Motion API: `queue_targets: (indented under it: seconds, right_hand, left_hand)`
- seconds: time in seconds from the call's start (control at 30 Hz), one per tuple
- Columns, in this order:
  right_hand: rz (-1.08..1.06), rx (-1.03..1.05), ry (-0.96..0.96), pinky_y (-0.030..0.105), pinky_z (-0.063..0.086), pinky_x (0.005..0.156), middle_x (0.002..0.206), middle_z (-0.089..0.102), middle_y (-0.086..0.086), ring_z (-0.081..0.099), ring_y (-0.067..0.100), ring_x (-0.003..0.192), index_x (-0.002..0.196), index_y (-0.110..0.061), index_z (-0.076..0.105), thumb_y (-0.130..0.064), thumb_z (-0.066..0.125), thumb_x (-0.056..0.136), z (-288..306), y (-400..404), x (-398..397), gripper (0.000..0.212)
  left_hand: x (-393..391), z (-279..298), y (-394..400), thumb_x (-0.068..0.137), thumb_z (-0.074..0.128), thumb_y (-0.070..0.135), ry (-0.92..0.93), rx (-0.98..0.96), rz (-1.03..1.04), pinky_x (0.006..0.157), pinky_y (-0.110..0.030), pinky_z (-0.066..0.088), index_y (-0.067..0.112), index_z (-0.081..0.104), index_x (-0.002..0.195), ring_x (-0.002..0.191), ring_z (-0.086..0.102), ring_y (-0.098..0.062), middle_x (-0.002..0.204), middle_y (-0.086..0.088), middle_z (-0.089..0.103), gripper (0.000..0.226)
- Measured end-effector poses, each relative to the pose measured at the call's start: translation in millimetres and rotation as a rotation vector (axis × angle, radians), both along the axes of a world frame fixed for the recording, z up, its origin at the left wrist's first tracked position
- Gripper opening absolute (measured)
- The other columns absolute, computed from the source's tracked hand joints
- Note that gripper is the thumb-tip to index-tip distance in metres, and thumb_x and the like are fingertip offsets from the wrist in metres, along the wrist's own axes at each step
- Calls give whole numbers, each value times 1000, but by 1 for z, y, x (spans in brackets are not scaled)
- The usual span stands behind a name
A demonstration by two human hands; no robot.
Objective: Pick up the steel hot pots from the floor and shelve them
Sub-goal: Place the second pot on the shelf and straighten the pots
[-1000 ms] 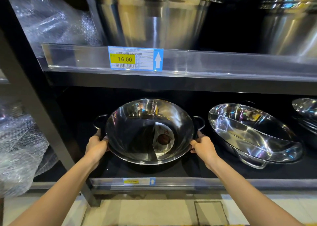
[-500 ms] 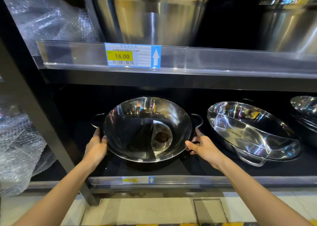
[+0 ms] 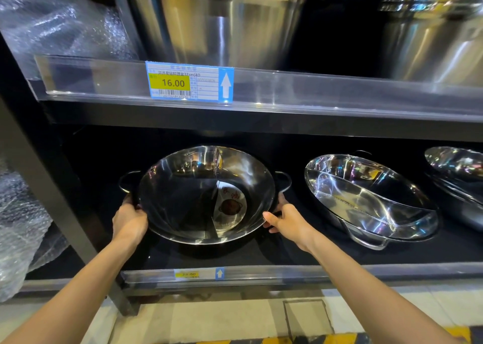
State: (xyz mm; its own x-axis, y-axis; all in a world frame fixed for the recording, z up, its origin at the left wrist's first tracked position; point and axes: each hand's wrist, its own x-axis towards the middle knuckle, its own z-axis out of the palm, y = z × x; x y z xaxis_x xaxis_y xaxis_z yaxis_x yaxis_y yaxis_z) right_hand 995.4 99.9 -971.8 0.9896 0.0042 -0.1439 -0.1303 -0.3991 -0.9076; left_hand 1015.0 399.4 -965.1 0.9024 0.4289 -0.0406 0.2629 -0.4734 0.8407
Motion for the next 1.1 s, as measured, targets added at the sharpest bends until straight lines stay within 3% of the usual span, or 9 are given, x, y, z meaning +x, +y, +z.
queue_targets:
  seconds: [0.23,0.33,0.5,0.57,0.67,0.77,0.9,1.0,1.1]
  right_hand:
    - [-32,-22,54,35,54,78,126,51,11,60,18,85,133,-6,38,-15,50,94,4,1,-6,42]
    - [-161,37,37,29,52,68,106,58,16,60,15,74,144,-9,18,-16,49,94,14,-23,-22,59]
    - [-371,-96,-104,24,52,61,81,63,3,63,6,57,124,-7,48,-14,52,92,44,-119,-49,33]
    - [-515,-153,-153,29,52,62,78,63,6,61,12,58,120,-6,51,-8,50,92,50,-168,-58,28]
    - [-685,-295,-162,45,51,72,89,65,17,58,25,68,121,-2,53,-7,50,92,52,-237,-73,30]
    - [-733,-474,-126,36,42,71,97,67,26,60,36,86,124,5,49,-6,53,90,41,-290,-85,36]
    - [-679,-482,-46,41,40,93,120,58,33,53,43,114,131,9,39,-8,51,91,20,-334,-77,45]
    - [-621,-438,8,43,38,99,127,54,31,49,43,119,133,6,38,-13,49,94,9,-347,-66,45]
    - [-576,-328,15,45,40,103,129,55,26,51,40,118,132,4,41,-14,48,94,2,-349,-57,43]
  left_hand:
    - [3,4,1,90,42,4,61,67,68,98,-55,40,7,44,130,115,46,-49,129,-32,46,40]
    - [-2,13,-6,85,49,3,-10,318,60,97,-58,38,4,39,133,114,39,-54,130,-37,37,49]
    - [-16,42,-80,81,50,-3,-322,256,-228,99,-47,43,8,42,130,117,45,-38,136,-21,41,51]
    - [-26,46,-130,84,47,1,-346,301,-373,89,-48,47,0,48,119,105,51,-42,128,-25,45,34]
    - [-53,43,-205,94,39,14,-249,154,-544,86,-41,40,-2,47,110,103,51,-38,113,-22,48,24]
    - [-85,34,-274,96,37,22,-1,-27,-659,105,-37,36,6,20,142,125,44,-30,143,-15,28,52]
    - [-127,29,-359,97,35,28,315,-53,-614,105,-35,34,3,-11,144,135,32,-32,154,-20,5,70]
    - [-149,35,-412,97,34,29,342,-77,-525,96,-29,38,-2,-18,140,127,42,-29,152,-17,8,75]
    - [-160,38,-447,98,31,26,331,-134,-504,102,-29,34,-5,-19,139,131,36,-27,154,-14,7,72]
